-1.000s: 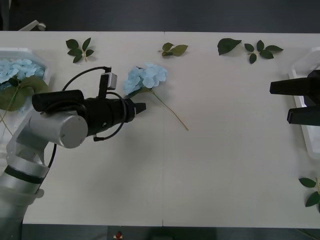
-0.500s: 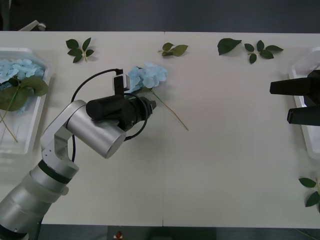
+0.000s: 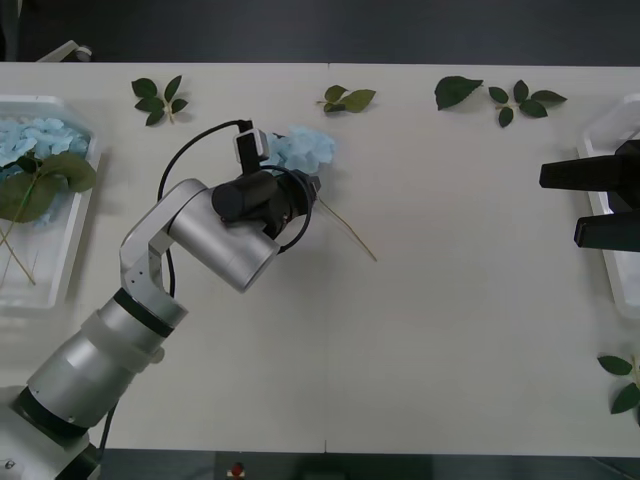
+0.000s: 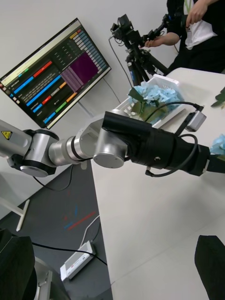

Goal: Put the red flowers into the right box and the blue flowers into the left box

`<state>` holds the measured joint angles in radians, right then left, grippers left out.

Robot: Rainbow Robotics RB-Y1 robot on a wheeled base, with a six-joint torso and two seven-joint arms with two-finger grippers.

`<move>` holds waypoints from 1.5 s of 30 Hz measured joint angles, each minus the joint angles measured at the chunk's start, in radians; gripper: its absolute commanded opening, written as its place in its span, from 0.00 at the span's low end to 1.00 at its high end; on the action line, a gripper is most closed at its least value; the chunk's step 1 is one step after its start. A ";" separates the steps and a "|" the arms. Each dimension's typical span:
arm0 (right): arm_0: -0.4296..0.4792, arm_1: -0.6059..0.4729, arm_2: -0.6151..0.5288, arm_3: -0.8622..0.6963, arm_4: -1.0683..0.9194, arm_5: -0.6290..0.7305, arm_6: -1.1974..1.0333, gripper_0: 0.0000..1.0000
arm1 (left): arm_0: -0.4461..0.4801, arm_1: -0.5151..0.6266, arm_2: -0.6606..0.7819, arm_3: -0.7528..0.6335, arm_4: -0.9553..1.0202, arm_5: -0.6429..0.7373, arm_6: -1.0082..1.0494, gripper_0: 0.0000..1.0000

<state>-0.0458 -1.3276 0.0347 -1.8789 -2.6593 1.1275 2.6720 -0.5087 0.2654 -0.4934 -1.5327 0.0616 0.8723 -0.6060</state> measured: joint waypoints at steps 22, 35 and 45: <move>0.000 0.000 0.000 0.001 0.000 0.000 0.000 1.00 | -0.140 -0.126 0.064 0.332 -0.065 -0.132 0.019 1.00; 0.000 0.000 0.000 0.001 0.000 0.000 0.000 1.00 | -0.149 -0.123 0.094 0.500 -0.194 -0.320 0.019 0.00; 0.000 0.000 0.000 0.001 0.000 0.000 0.000 1.00 | -0.149 -0.123 0.094 0.502 -0.170 -0.320 0.019 0.00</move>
<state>-0.0458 -1.3276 0.0347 -1.8774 -2.6593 1.1277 2.6720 -0.6581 0.1420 -0.3994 -1.0308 -0.1088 0.5524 -0.5870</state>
